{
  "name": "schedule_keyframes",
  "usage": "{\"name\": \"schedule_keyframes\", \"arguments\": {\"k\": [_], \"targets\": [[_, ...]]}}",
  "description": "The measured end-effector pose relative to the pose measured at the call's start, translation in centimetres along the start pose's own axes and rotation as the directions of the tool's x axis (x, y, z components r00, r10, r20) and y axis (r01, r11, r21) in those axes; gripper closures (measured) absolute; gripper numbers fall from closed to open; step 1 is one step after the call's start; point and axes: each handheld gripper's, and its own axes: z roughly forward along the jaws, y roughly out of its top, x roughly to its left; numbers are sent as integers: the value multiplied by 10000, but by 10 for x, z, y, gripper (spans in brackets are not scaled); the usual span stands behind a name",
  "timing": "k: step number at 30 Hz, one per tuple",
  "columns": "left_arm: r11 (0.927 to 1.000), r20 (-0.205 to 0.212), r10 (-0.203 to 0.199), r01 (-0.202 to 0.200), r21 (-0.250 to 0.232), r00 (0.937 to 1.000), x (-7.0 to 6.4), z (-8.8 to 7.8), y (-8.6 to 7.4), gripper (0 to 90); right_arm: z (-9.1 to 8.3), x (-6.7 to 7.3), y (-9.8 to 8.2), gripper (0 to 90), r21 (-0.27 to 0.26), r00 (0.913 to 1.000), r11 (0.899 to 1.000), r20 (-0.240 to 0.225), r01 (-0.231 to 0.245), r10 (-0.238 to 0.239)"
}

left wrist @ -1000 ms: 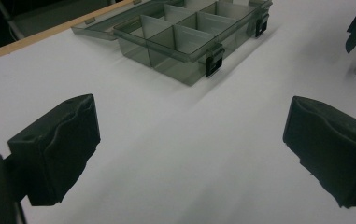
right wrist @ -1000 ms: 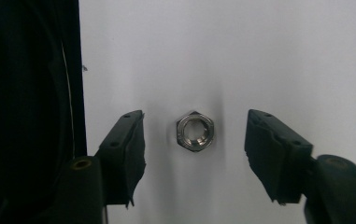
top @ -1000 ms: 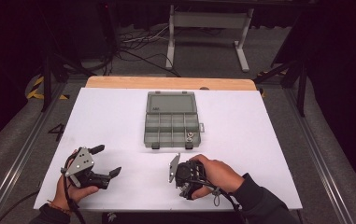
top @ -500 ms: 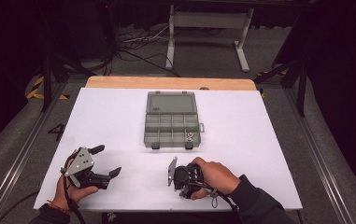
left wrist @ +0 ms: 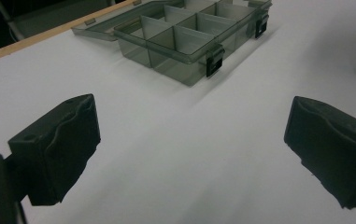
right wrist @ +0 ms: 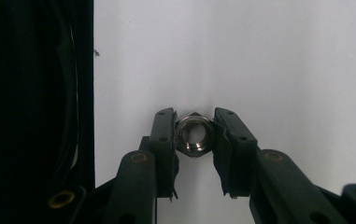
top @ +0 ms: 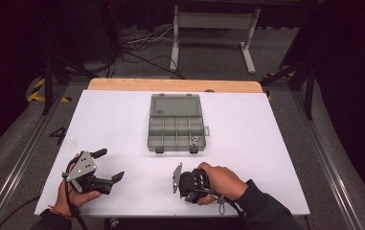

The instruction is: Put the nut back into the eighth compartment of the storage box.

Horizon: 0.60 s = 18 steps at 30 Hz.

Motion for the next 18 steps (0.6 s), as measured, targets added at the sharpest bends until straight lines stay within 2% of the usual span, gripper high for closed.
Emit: {"name": "schedule_keyframes", "arguments": {"k": [14, 18], "targets": [[10000, -20, 43, -43, 17, 10000, 0, 0, 0, 41, -19, -13, -10, 704, -184, 9986, 9994, 420, -299, 307], [10000, -23, 42, -42, 5, 10000, -1, 0, 0, 41, -31, -19, -14, 704, -170, 9965, 9987, 688, -474, 485]]}}
